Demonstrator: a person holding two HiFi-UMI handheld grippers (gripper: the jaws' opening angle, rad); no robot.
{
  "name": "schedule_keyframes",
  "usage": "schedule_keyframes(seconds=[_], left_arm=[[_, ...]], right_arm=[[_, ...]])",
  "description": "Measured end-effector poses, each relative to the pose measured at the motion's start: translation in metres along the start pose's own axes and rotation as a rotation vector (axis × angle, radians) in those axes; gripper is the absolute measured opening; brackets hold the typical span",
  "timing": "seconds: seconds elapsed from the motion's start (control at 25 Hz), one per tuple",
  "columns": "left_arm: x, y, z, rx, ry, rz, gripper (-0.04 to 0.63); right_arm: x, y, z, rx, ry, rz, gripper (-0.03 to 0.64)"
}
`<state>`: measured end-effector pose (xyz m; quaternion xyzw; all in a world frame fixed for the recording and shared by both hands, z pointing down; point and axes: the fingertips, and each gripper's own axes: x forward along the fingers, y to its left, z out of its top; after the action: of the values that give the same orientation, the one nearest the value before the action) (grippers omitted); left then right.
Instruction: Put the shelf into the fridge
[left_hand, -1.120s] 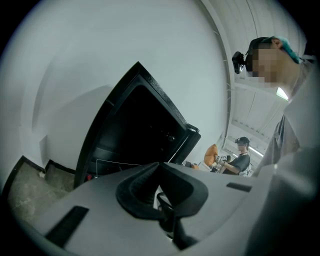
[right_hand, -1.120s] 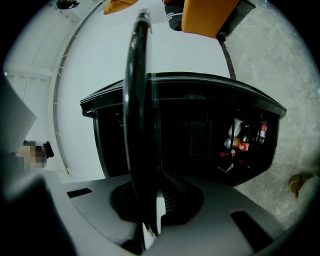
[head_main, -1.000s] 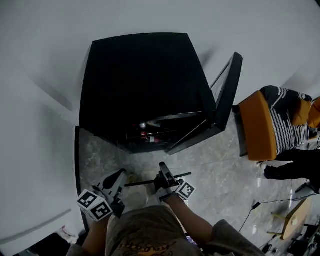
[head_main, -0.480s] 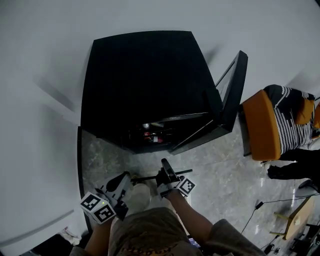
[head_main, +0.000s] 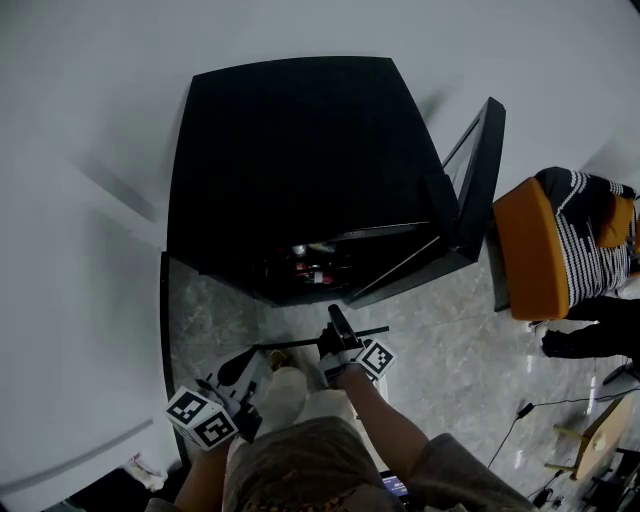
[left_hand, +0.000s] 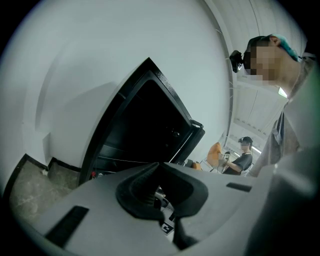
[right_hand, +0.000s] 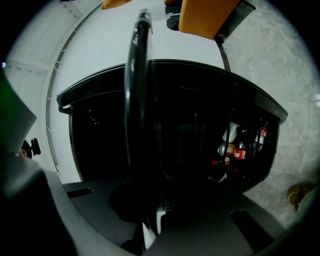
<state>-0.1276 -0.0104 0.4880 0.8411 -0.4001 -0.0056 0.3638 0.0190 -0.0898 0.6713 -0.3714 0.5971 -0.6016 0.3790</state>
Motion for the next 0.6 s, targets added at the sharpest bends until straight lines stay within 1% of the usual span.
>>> schedule_keyframes(seconds=[0.24,0.6], left_arm=[[-0.003,0.002,-0.003,0.008,0.003,0.007,-0.002],[-0.013,0.011,-0.005,0.002,0.003,0.040,-0.002]], right_arm=[[0.007,-0.014,-0.001,0.009,-0.015,-0.019,0.026],[0.021,-0.032,0.000,0.004,-0.011,-0.032,0.026]])
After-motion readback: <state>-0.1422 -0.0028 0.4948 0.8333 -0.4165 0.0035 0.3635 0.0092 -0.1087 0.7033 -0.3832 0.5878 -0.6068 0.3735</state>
